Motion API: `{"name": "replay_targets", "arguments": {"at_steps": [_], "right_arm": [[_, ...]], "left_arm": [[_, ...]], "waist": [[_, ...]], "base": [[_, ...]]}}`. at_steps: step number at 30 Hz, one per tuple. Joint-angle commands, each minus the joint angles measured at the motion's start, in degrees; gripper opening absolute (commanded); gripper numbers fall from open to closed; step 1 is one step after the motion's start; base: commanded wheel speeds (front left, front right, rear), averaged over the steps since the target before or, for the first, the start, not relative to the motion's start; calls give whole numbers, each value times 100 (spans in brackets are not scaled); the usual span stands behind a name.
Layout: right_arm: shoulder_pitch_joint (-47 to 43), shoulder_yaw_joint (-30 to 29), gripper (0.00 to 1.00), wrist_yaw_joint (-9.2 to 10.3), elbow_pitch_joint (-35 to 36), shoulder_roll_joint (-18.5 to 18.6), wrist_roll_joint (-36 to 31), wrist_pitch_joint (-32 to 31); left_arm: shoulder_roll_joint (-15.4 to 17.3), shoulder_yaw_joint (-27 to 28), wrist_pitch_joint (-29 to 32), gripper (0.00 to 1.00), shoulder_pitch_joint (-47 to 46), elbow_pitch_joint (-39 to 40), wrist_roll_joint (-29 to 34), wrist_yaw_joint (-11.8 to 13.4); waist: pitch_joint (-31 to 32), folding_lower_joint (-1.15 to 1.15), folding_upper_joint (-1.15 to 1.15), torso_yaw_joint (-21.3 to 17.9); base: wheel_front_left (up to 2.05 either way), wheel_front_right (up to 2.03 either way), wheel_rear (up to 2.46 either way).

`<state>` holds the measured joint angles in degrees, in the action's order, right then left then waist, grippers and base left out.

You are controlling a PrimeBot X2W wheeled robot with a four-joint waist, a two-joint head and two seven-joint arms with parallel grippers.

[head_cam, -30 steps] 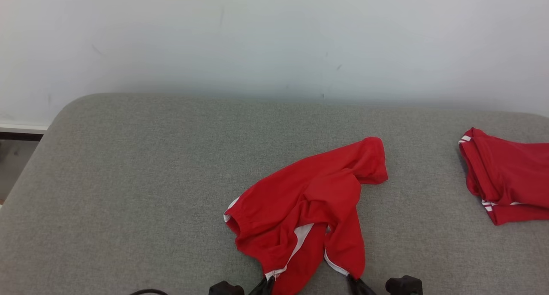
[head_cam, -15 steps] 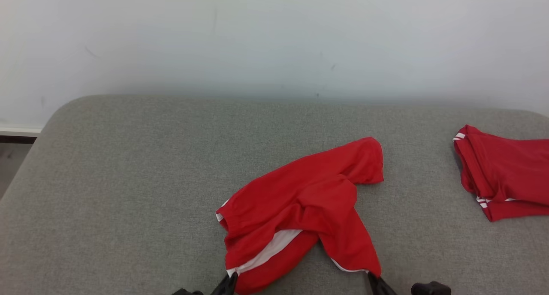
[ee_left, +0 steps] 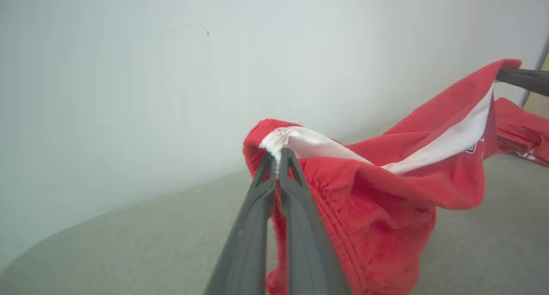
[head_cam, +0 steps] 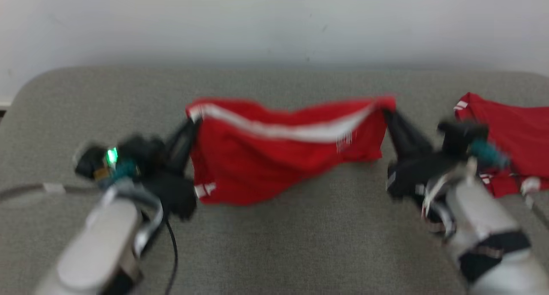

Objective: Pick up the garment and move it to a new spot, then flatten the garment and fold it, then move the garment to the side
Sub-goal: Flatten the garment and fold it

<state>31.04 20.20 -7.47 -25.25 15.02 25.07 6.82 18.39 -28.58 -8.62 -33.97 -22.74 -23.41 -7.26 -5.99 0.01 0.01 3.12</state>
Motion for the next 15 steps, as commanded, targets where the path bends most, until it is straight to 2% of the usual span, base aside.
{"name": "replay_targets", "arguments": {"at_steps": [1, 4, 8, 10, 15], "right_arm": [[288, 24, 0, -2, -32, 28, 103, -29], [1441, 104, 0, -2, -347, 224, 282, -146], [2902, 101, 0, -2, -1041, 202, 785, -386], [3595, 186, 0, -2, -1390, 254, 909, -480], [5002, 42, 0, -2, -2216, 75, 1303, -520]], "left_arm": [[88, -72, 66, 0, -296, 25, -57, -18], [390, -346, 334, 0, -1442, -44, -448, -16], [825, -742, 636, 0, -2902, -287, -911, -17], [912, -885, 725, 0, -3555, -466, -1189, -13], [1127, -1152, 724, 0, -5060, -1139, -1496, -13]], "waist": [[-576, -1, -1, -118], [-1059, -1, -1, -177], [-1616, -1, -1, -261], [-1841, -1, -1, -293], [-2208, -1, -1, -418]], "base": [[0, 0, 0], [0, 0, 0], [0, 0, 0], [0, 0, 0], [0, 0, 0]]}}
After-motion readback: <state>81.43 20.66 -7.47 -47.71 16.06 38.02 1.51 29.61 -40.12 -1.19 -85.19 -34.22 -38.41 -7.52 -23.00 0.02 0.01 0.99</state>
